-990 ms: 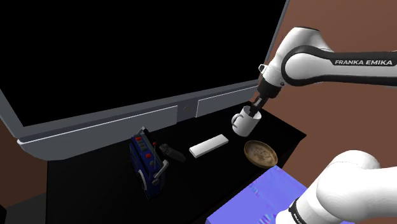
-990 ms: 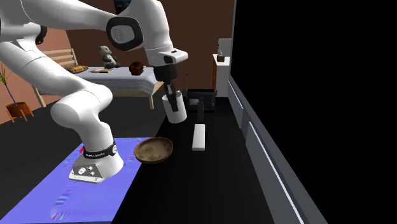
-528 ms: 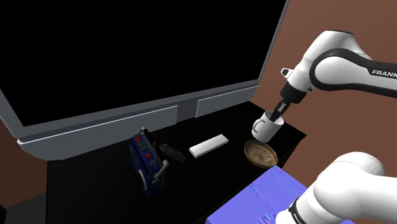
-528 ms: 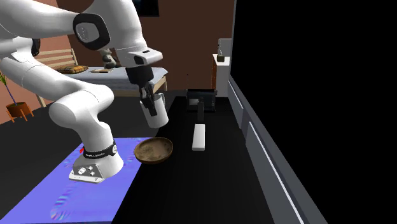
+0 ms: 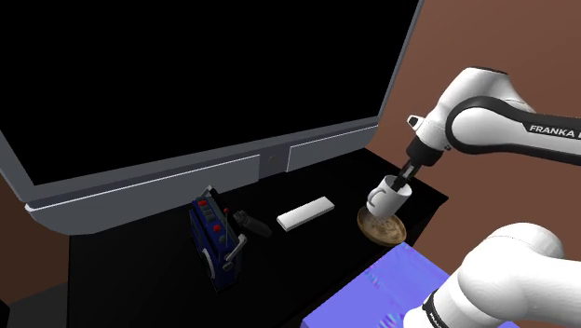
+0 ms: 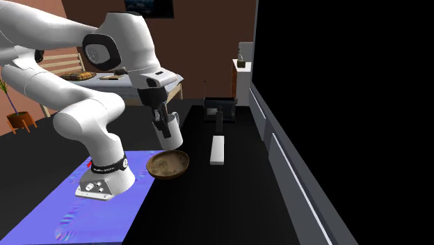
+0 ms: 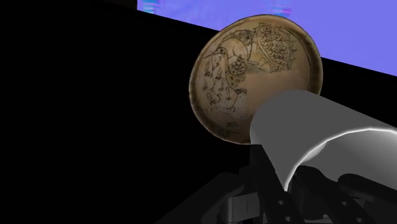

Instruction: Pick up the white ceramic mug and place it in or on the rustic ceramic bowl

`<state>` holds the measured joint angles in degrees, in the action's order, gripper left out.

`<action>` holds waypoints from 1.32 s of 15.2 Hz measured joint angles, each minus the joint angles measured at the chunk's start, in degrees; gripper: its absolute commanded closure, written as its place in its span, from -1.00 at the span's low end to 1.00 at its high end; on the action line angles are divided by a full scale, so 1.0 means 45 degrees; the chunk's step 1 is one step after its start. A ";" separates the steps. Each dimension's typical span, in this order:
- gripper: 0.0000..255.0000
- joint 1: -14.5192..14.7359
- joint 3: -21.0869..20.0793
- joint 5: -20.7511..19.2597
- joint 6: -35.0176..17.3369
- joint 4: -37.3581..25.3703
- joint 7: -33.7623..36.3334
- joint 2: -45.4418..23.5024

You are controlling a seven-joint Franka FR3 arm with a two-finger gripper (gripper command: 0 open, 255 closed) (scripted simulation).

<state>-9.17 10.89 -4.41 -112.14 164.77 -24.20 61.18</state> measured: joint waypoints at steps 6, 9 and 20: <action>1.00 -0.0089 0.0148 -0.0138 -0.1121 0.0973 -0.0063 -0.0159; 1.00 -0.0157 0.0250 -0.0228 -0.1695 0.1428 -0.0121 -0.0284; -1.00 -0.0167 0.0286 -0.0254 -0.1918 0.1538 -0.0141 -0.0391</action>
<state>-9.92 12.18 -5.55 -120.77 171.69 -24.83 59.42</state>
